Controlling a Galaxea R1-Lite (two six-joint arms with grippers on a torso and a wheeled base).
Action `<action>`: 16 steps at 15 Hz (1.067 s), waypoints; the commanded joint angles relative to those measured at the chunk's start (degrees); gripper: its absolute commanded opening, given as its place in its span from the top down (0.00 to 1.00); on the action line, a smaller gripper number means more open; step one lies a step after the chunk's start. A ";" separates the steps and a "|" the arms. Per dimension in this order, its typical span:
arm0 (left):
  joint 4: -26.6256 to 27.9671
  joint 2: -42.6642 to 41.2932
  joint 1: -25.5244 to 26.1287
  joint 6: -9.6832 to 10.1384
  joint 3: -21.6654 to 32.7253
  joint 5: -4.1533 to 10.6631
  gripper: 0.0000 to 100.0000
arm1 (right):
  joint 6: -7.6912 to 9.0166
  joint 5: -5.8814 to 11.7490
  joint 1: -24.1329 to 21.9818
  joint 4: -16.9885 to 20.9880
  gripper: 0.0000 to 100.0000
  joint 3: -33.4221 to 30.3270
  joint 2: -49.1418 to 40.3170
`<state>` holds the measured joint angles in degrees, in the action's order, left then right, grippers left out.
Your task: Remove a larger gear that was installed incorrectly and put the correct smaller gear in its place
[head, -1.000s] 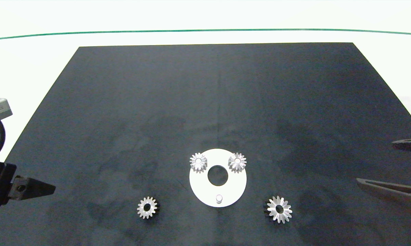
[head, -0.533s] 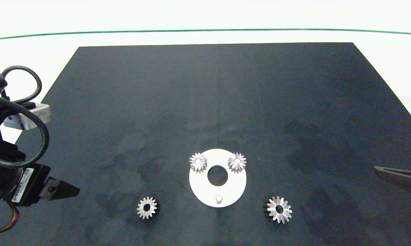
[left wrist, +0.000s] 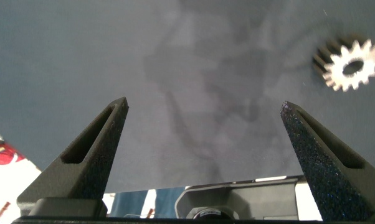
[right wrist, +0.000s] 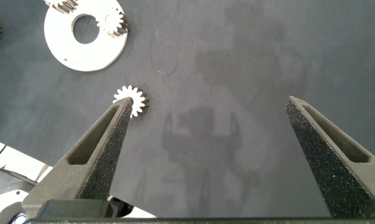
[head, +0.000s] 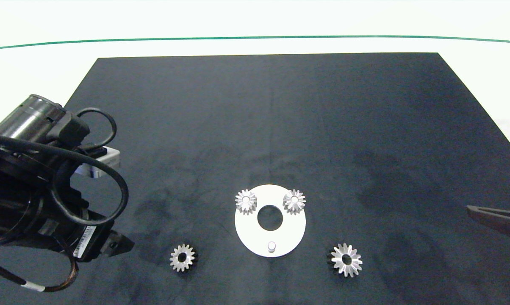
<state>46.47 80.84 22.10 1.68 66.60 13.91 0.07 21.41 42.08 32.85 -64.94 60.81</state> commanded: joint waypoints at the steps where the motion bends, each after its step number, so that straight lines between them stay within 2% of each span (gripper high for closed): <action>1: -0.94 -0.59 4.44 0.16 -3.40 0.77 0.00 | 0.01 0.13 0.02 0.19 0.00 0.08 0.45; 5: -1.03 -1.29 10.95 1.31 -4.28 0.77 0.00 | 0.01 0.13 0.02 0.19 0.00 0.08 0.63; 8: -1.29 -0.68 14.90 1.39 -5.43 0.77 0.00 | 0.01 0.13 0.02 0.19 0.00 0.16 0.72; 16: -8.85 7.49 15.16 1.48 -6.30 0.77 0.00 | 0.01 0.04 0.11 0.11 0.00 0.16 0.80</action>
<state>37.38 86.58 37.25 3.11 60.58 14.58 0.07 21.33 42.19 32.79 -64.77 61.40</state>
